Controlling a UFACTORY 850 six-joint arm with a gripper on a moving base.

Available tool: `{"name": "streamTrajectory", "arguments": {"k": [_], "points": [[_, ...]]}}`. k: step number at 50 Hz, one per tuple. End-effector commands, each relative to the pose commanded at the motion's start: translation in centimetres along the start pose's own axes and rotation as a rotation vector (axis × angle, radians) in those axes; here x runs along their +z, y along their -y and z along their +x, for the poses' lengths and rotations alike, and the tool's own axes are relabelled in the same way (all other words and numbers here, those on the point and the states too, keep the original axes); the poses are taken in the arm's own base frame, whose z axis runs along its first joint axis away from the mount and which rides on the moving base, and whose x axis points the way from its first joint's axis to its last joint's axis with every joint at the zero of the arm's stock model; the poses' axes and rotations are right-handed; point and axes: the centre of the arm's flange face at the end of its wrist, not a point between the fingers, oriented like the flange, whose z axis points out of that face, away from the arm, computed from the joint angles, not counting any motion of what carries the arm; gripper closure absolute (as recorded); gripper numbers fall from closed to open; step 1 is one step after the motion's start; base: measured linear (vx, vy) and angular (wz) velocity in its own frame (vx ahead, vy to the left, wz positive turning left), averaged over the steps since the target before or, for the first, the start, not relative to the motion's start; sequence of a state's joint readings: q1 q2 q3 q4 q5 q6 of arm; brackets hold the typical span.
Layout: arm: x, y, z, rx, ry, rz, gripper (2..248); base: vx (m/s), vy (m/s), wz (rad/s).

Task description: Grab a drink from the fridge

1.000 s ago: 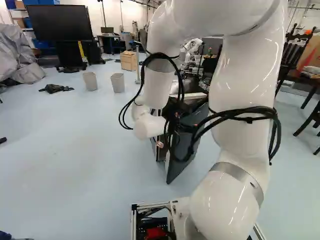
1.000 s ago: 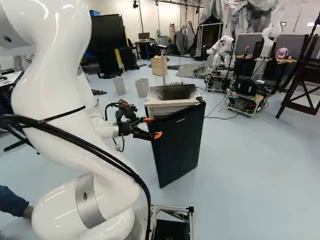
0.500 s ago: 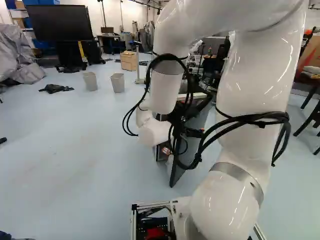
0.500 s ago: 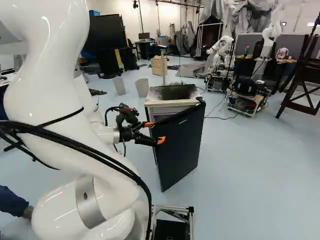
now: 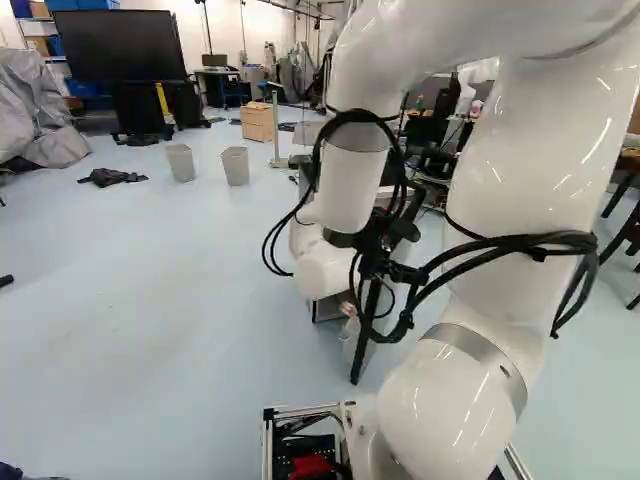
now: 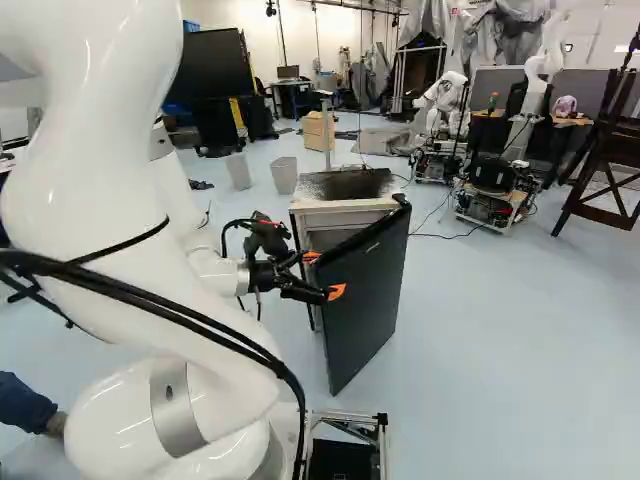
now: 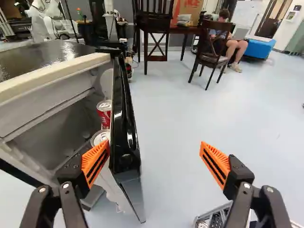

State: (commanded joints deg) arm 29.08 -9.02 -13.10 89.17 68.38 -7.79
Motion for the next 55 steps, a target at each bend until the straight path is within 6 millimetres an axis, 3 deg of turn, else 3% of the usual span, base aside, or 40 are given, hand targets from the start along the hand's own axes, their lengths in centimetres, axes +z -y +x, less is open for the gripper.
{"name": "streamTrajectory", "arguments": {"k": [55], "points": [[5.3, -6.0, 1.6, 0.088, 0.019, -0.270, 3, 0.000, 0.000, 0.000]]}}
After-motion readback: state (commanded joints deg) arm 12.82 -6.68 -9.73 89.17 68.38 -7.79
